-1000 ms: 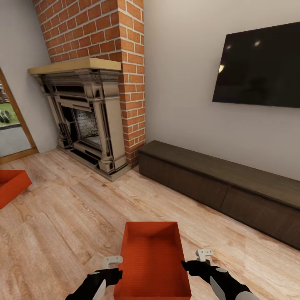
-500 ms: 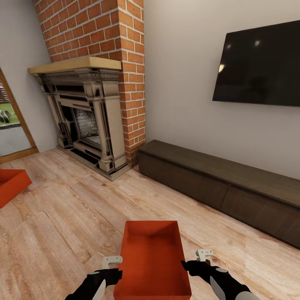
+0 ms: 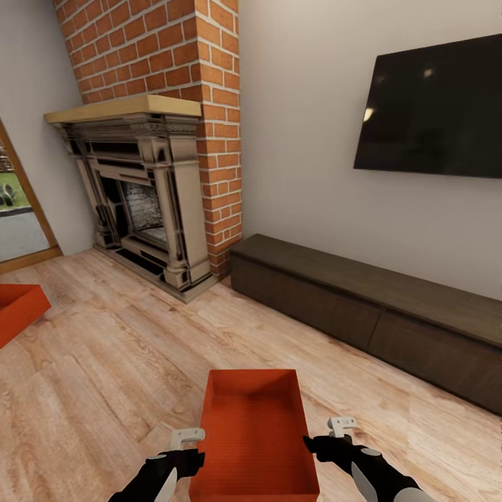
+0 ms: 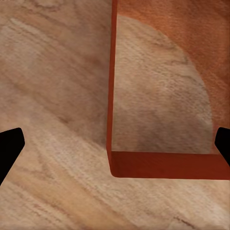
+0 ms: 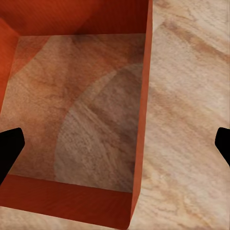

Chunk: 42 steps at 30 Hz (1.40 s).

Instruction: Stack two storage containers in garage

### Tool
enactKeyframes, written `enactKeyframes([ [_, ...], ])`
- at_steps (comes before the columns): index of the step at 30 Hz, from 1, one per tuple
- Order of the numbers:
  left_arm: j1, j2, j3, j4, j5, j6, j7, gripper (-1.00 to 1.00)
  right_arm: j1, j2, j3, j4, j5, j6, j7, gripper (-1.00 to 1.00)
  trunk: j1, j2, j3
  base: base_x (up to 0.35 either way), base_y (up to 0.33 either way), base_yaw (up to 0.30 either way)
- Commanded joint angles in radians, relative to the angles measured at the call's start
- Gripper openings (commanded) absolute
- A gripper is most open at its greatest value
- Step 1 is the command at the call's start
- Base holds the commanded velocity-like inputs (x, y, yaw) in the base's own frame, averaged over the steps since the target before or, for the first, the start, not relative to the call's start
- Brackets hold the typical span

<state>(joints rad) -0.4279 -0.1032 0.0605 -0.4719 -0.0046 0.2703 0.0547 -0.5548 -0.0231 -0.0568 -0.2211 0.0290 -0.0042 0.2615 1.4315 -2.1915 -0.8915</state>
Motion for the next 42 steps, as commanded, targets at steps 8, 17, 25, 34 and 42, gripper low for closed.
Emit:
enactKeyframes([
  [8, 0.0, -0.001, 0.005, -0.002, 0.0, 0.006, 0.001, 1.0, -0.001, 0.0, -0.006, 0.0, 0.003, 0.0, 0.006, 1.0, 0.0, 0.0, -0.001, 0.0, 0.0, -0.006],
  [17, 0.0, -0.001, 0.005, -0.002, 0.0, 0.006, 0.001, 1.0, -0.001, 0.0, -0.006, 0.0, 0.005, -0.002, 0.005, 1.0, 0.0, 0.0, -0.001, 0.0, 0.0, 0.0],
  [25, 0.0, -0.001, 0.005, -0.002, -0.001, 0.006, 0.001, 1.0, -0.001, 0.0, -0.006, 0.0, 0.005, -0.002, 0.006, 1.0, 0.027, -0.049, -0.023, 0.0, 0.0, 0.0],
  [34, 0.0, -0.001, 0.005, -0.002, 0.0, 0.006, 0.001, 1.0, -0.001, 0.0, -0.006, 0.0, 0.005, -0.002, 0.007, 1.0, 0.053, -0.098, -0.045, 0.0, 0.0, 0.0],
  [42, 0.0, -0.003, 0.005, -0.002, 0.0, 0.006, 0.001, 1.0, -0.001, 0.0, -0.006, 0.0, 0.005, -0.002, 0.007, 1.0, 0.053, -0.098, -0.045, 0.0, 0.0, 0.0],
])
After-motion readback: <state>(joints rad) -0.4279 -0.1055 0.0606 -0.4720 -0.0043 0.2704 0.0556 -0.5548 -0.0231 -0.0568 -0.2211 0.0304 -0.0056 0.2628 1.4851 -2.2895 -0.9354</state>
